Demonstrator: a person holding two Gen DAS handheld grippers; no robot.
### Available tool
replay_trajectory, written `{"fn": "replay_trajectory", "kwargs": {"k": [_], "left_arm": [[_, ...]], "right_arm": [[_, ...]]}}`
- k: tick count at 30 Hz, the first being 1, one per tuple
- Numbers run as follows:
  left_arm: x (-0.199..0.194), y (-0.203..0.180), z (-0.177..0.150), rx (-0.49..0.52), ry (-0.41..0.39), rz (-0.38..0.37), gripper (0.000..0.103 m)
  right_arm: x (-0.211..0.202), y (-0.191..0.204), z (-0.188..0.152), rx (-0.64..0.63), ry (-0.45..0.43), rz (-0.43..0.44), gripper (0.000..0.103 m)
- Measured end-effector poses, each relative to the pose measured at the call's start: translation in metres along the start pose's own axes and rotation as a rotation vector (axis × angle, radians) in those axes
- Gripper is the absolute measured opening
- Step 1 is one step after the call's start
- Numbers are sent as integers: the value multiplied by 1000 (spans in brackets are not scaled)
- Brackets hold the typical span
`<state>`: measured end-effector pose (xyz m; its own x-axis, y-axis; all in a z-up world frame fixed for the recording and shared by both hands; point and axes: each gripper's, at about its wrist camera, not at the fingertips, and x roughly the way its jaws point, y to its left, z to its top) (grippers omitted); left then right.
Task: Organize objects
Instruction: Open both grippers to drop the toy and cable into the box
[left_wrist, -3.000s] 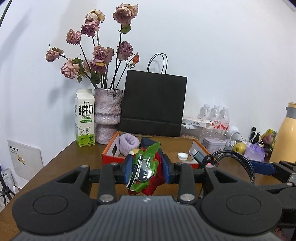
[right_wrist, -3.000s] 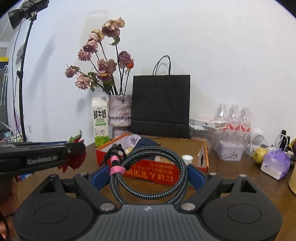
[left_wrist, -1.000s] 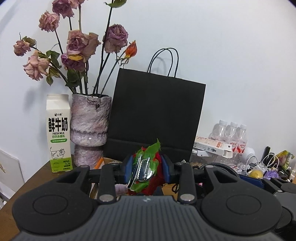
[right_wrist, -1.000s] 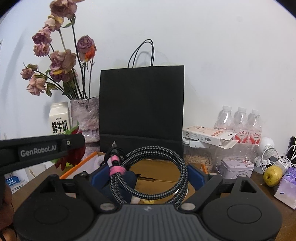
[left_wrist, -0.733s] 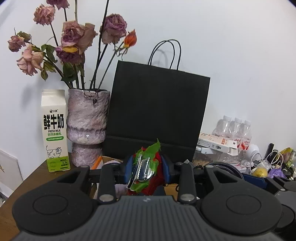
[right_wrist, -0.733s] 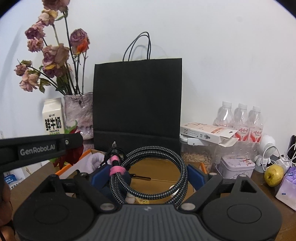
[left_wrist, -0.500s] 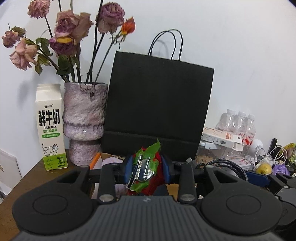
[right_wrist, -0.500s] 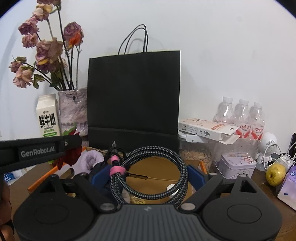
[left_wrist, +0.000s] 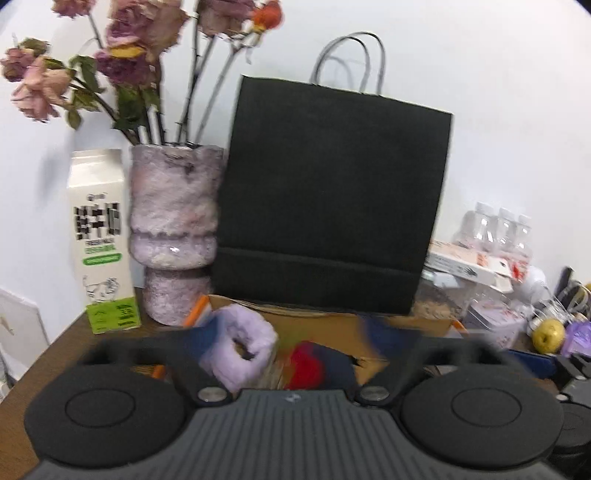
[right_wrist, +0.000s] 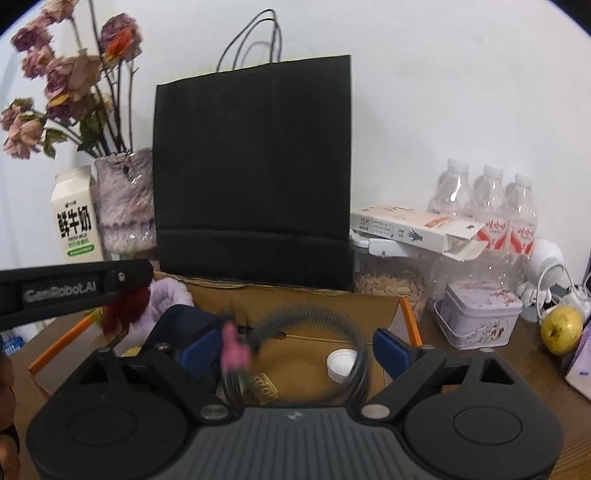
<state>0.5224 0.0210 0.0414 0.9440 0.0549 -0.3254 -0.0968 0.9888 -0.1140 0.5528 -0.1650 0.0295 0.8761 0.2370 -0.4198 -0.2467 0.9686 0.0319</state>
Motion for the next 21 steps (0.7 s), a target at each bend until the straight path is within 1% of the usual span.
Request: {"fn": "replay_trajectory", "kwargs": {"k": [1,7,21], "left_arm": [[-1,0,0,-2,-15,13,103],[1,3,3,-6,-3,29,103],[-4,2,3,-3,-11,29,103]], "right_arm": [[-1,-1,0,4,-7,-6,103],[-1,-2,1,4,-2,-4,103],[-5,-1,1,-5,-4,6,103]]}}
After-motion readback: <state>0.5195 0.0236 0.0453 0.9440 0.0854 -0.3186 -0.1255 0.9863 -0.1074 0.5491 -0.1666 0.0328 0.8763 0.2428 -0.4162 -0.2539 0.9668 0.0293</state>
